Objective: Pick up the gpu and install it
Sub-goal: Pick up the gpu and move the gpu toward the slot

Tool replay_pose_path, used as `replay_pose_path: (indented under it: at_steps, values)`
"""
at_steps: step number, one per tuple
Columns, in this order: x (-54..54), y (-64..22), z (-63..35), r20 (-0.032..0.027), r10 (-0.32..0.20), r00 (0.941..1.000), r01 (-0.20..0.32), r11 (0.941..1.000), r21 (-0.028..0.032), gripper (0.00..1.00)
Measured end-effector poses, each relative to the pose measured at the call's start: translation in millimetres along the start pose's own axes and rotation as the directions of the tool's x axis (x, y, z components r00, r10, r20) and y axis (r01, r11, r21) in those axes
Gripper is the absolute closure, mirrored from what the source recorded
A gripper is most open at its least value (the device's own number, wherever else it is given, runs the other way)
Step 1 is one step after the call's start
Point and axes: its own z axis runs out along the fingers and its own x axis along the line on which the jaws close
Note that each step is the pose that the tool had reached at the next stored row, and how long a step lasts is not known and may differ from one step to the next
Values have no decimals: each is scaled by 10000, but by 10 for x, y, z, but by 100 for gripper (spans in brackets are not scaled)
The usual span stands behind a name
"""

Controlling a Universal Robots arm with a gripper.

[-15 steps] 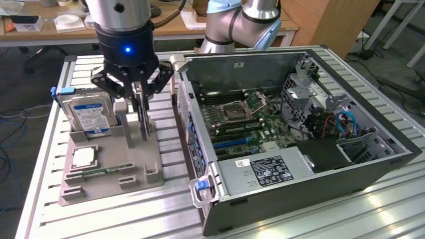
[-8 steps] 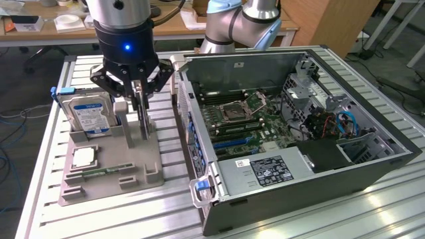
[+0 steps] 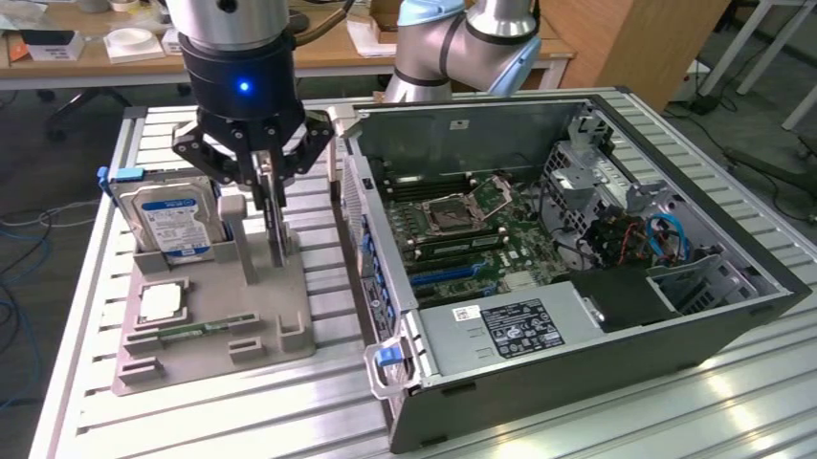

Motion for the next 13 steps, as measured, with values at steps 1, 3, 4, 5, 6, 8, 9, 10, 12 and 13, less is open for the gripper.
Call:
replay_pose_path:
  at_steps: [1, 3, 4, 5, 6, 8, 9, 10, 12, 13]
  values:
    - [0, 0, -4, 0, -2, 10000, 2, 10000, 0, 74]
    - [0, 1, -13, -1, -5, 10000, 5, 10000, 0, 74]
    - [0, 1, -17, -1, -7, 10000, 7, 10000, 0, 74]
    - [0, 1, -21, -1, -9, 10000, 9, 10000, 0, 74]
    - [0, 1, -24, -1, -11, 10000, 11, 10000, -1, 74]
    - [0, 2, -32, -1, -15, 10000, 15, 10000, -1, 74]
    - [0, 2, -36, -1, -17, 10000, 17, 10000, -1, 74]
    - [0, 2, -40, -1, -18, 10000, 18, 10000, -1, 74]
    - [1, 2, -48, -2, -22, 10000, 22, 10000, 0, 74]
    - [1, 3, -52, -2, -23, 10000, 23, 10000, 0, 74]
